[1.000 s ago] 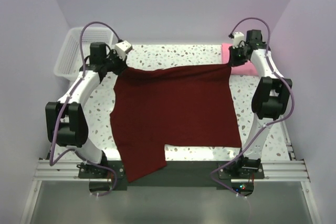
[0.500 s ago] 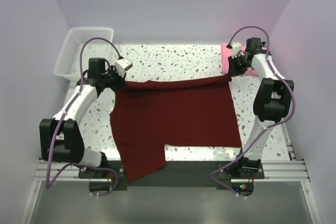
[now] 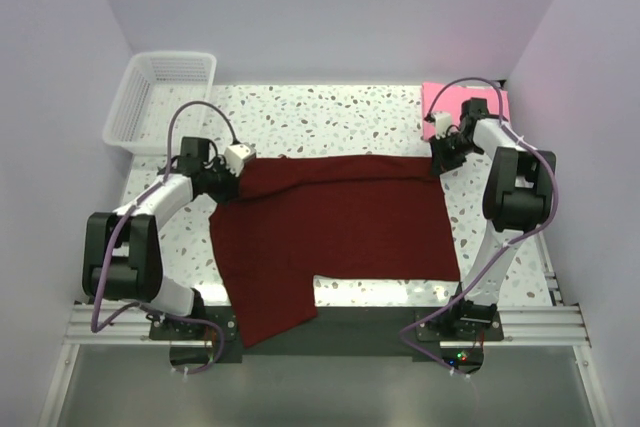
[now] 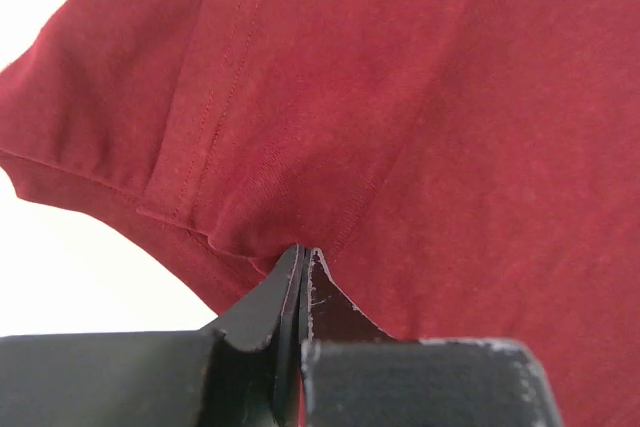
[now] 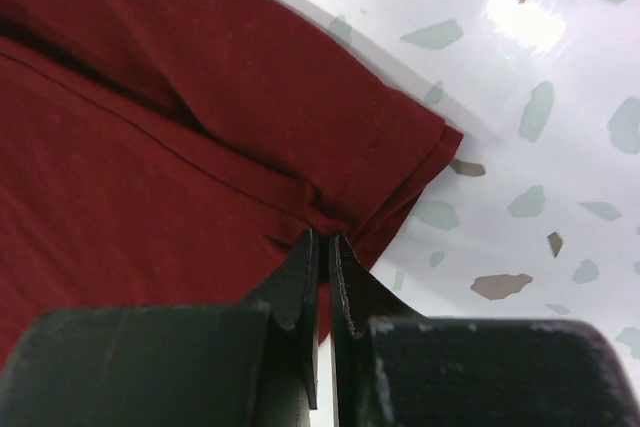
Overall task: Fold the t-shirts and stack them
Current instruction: Fold the tshirt
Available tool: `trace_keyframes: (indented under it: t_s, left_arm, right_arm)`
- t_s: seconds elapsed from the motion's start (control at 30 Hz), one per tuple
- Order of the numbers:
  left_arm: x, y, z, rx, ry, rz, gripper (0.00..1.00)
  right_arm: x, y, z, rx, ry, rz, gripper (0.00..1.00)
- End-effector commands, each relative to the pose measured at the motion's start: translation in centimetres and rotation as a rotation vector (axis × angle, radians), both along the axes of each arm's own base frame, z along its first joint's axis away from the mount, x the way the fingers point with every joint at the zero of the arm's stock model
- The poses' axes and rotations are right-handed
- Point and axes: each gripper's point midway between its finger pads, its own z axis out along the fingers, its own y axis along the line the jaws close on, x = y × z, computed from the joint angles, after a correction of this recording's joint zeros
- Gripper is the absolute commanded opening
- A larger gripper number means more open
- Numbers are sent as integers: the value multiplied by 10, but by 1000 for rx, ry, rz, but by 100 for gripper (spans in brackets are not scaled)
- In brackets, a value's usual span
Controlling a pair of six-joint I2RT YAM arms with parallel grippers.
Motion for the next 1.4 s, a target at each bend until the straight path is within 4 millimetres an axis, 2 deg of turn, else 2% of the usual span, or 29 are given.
trace_keyframes:
  t_s: [0.0,0.2,0.4,0.53,0.77,0.9,1.23,1.27,1.3,1.37]
  left_arm:
    - [11,8,-5,42,-32,-5,0]
    - [23,10,5,57,-53,-11,0]
    - [40,10,40,64,-128,-28,0]
    - [39,8,48,61,-133,-48,0]
    - [25,8,38,70,-99,-80,0]
    - [14,9,21,88,-59,-102,0]
    - [2,9,-5,105,8,-117,0]
    - [1,9,-6,106,11,-119,1]
    - [-2,9,-9,105,19,-121,11]
    - [-3,7,-5,94,13,-129,18]
  right_arm:
    - [9,-8,13,-30,-68,14,0]
    - [15,-9,20,-33,-73,21,0]
    - [33,-18,52,-68,-152,22,0]
    - [34,-21,59,-81,-163,45,0]
    - [19,-22,41,-96,-117,78,0]
    - [10,-23,27,-105,-84,91,0]
    - [-1,-25,15,-117,-39,103,0]
    - [-2,-25,15,-119,-39,104,2]
    - [-3,-26,14,-125,-37,105,6]
    - [-5,-27,16,-127,-31,111,20]
